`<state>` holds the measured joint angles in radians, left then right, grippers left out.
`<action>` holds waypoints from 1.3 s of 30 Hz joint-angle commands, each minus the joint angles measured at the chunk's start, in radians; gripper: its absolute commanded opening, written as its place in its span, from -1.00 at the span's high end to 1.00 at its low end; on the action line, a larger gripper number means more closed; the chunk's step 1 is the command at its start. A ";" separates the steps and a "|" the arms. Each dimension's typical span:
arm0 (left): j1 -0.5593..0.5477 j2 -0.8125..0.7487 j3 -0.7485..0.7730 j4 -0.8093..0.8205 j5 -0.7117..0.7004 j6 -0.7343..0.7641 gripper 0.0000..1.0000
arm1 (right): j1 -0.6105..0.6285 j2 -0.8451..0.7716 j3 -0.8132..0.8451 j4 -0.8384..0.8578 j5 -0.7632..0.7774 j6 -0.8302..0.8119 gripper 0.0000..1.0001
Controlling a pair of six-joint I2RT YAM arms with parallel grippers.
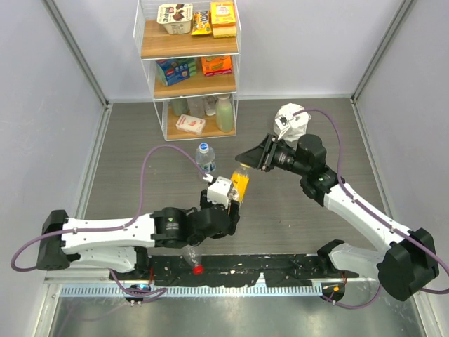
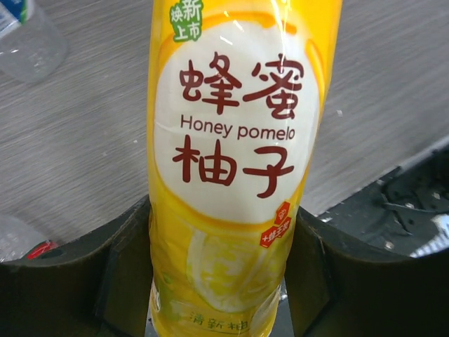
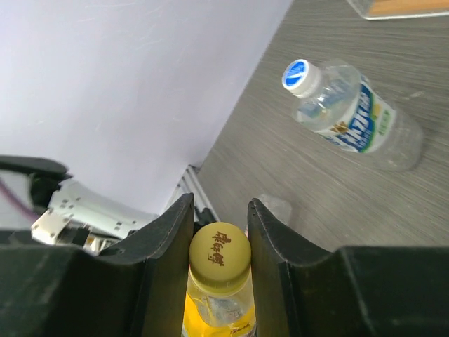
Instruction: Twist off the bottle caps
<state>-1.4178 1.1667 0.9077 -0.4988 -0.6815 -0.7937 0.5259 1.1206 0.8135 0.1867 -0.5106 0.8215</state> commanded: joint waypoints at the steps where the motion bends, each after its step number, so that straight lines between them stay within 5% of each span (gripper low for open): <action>1: 0.017 -0.097 -0.032 0.160 0.180 0.082 1.00 | -0.050 0.001 -0.027 0.333 -0.265 0.088 0.97; 12: 0.048 -0.200 -0.107 0.410 0.505 0.174 1.00 | -0.072 0.021 -0.063 0.701 -0.404 0.229 0.97; 20: 0.056 -0.213 -0.128 0.416 0.459 0.160 1.00 | -0.105 0.031 -0.053 0.630 -0.356 0.210 0.96; 24: 0.059 -0.231 -0.156 0.390 0.376 0.137 1.00 | -0.119 0.019 -0.008 0.442 -0.319 0.104 0.56; 28: 0.060 -0.246 -0.167 0.361 0.339 0.117 1.00 | -0.122 -0.007 0.029 0.349 -0.276 0.053 -0.38; 30: 0.060 -0.249 -0.171 0.361 0.323 0.116 1.00 | -0.122 -0.013 0.064 0.278 -0.252 0.010 -0.66; 39: 0.060 -0.119 -0.046 0.195 0.177 0.093 1.00 | -0.119 0.001 0.292 -0.297 0.071 -0.185 -0.97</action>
<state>-1.3552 0.9958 0.7727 -0.2428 -0.4057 -0.6983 0.4053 1.1389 0.9741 0.1810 -0.6495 0.7666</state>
